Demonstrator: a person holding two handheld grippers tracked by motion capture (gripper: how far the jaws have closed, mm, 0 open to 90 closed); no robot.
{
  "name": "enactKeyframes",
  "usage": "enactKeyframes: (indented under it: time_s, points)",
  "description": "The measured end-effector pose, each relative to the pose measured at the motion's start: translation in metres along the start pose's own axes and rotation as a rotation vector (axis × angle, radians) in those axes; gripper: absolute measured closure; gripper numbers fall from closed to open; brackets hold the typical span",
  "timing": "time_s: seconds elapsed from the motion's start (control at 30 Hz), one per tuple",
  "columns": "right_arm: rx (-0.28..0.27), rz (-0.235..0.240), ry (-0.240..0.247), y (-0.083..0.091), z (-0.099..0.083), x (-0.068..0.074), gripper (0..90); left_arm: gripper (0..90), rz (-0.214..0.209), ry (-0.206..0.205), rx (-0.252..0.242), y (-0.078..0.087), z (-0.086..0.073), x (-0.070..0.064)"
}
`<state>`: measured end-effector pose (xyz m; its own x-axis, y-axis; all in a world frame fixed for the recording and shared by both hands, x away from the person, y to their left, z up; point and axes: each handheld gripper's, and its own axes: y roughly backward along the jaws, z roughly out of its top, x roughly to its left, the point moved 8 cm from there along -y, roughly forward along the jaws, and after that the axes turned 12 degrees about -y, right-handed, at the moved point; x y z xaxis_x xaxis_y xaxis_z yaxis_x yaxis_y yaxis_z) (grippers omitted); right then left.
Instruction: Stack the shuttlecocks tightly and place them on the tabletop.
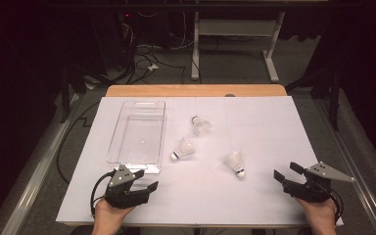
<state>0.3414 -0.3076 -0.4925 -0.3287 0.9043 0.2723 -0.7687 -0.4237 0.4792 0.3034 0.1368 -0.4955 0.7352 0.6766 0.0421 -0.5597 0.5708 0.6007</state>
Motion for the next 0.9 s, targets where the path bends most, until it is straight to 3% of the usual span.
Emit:
enactKeyframes:
  time_s: [0.53, 0.9]
  points:
    - [0.006, 0.001, 0.0, 0.0, -0.001, 0.0, 27.1, 35.3, -0.032, -0.023, 0.02, -0.01, 0.006, -0.011]
    - [0.006, 0.003, 0.004, 0.0, -0.001, 0.001, 27.2, 36.4, -0.055, -0.024, 0.004, -0.015, 0.013, -0.017]
